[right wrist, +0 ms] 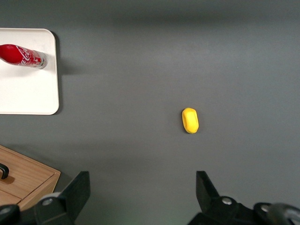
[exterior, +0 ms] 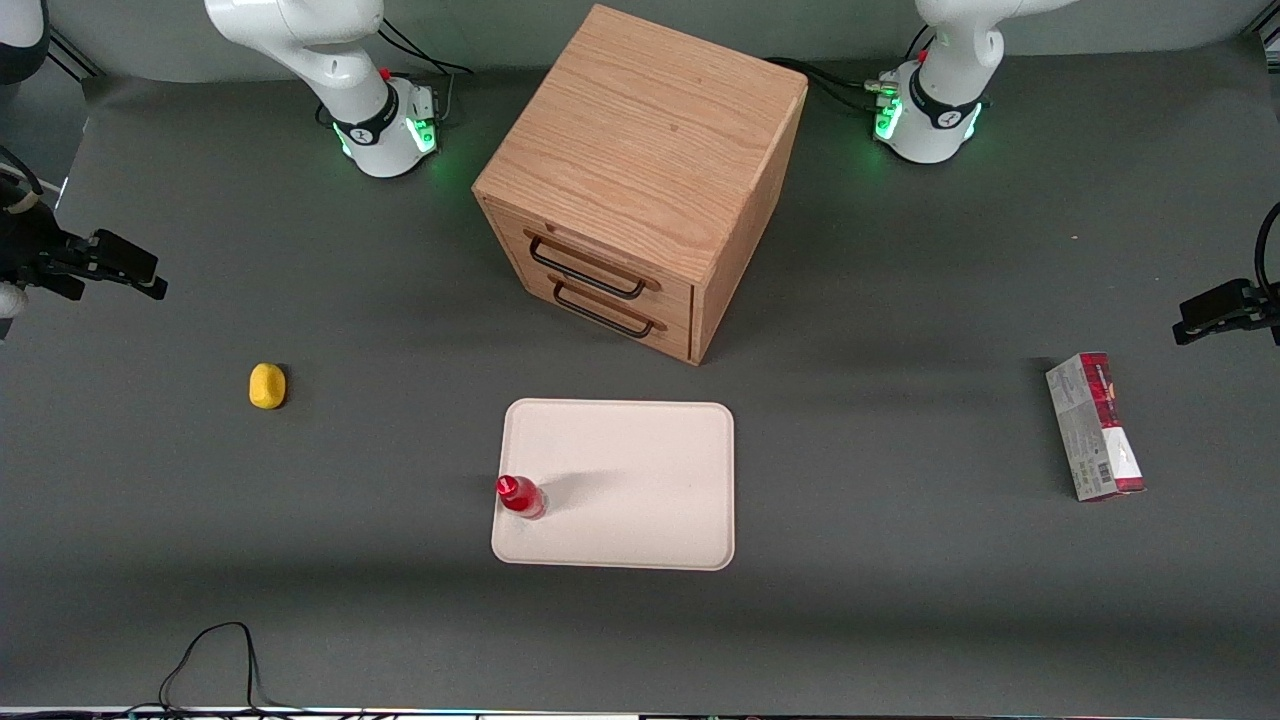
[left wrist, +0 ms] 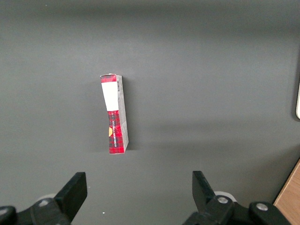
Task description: Place coke bottle on tray
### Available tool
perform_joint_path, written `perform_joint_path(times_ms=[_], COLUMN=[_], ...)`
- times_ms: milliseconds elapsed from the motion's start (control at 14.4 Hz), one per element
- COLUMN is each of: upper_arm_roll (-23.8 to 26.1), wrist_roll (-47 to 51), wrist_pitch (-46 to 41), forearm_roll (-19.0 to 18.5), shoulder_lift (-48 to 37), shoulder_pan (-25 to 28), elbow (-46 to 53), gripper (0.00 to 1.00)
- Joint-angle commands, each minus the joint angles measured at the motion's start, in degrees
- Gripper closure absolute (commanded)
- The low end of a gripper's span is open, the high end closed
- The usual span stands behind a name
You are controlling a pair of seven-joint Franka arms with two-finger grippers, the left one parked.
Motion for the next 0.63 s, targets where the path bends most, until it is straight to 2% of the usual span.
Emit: perform_joint_path(times_ms=[0, 556], upper_arm_roll=[0.5, -0.6], wrist_roll=[-0.8, -0.7], wrist_pitch=[0.3, 0.1], forearm_roll=[-0.8, -0.8], shoulder_lift=[-0.2, -0.1], shoulder_pan=[0.8, 1.4], elbow=[0.4, 0.4], gripper=[0.0, 0.0])
